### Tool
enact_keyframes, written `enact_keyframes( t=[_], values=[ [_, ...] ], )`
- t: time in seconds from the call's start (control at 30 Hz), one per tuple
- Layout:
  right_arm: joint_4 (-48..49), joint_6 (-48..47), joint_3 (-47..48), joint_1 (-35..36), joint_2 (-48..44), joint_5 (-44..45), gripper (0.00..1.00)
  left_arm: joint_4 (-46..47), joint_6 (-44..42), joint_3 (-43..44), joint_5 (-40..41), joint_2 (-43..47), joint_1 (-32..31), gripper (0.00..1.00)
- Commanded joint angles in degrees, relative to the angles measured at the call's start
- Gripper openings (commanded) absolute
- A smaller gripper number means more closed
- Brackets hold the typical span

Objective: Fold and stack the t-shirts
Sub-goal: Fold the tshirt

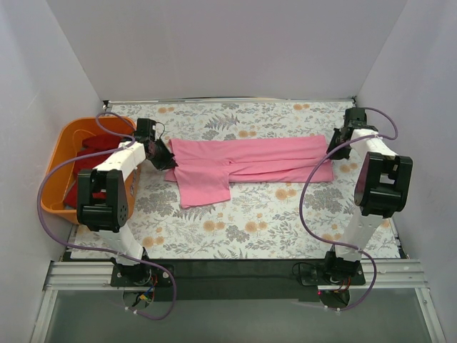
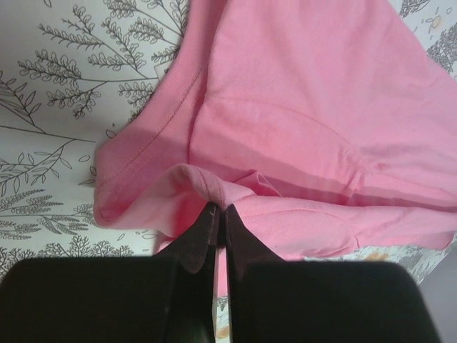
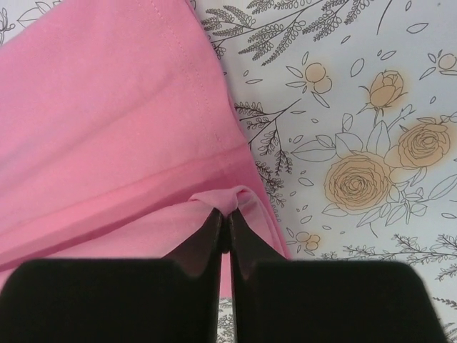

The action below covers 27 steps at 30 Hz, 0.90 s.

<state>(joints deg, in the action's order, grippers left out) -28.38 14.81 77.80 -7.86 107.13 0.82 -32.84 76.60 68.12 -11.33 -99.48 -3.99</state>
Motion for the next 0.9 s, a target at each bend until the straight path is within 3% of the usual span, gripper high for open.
enact_keyframes(
  t=[0.0, 0.23, 0.27, 0.33, 0.37, 0.53, 0.73, 0.87],
  values=[
    [3.2, 0.1, 1.0, -0.2, 1.5, 0.1, 0.1, 2.8, 0.7, 1.1, 1.7, 0.3, 0.5, 0.0],
    [3.7, -0.8, 1.1, -0.2, 2.6, 0.3, 0.31, 4.6, 0.5, 0.4, 2.5, -1.8, 0.5, 0.15],
    [3.7, -1.0, 1.2, -0.2, 2.4, 0.3, 0.37, 4.6, 0.5, 0.5, 2.8, -1.5, 0.5, 0.24],
    [3.7, -1.5, 1.4, -0.2, 1.1, -0.3, 0.42, 4.7, 0.3, 1.0, 3.0, -0.1, 0.4, 0.32],
    [3.7, -1.6, 1.3, 0.0, 0.4, -0.4, 0.46, 4.7, 0.1, 1.2, 3.1, 0.8, 0.3, 0.4],
    [3.6, -2.5, -0.7, 3.3, -7.5, -2.7, 0.54, 3.9, -1.5, 1.5, 5.2, 7.6, -1.4, 0.72],
    [3.9, -2.6, -7.7, 13.8, -17.6, -4.2, 0.58, -0.4, -1.8, -3.1, 9.7, 18.0, -7.3, 0.77],
    [6.6, -3.6, -12.4, 25.7, -21.1, -9.2, 0.57, -3.8, 0.7, -9.2, 13.7, 23.4, -14.0, 0.77]
  ],
)
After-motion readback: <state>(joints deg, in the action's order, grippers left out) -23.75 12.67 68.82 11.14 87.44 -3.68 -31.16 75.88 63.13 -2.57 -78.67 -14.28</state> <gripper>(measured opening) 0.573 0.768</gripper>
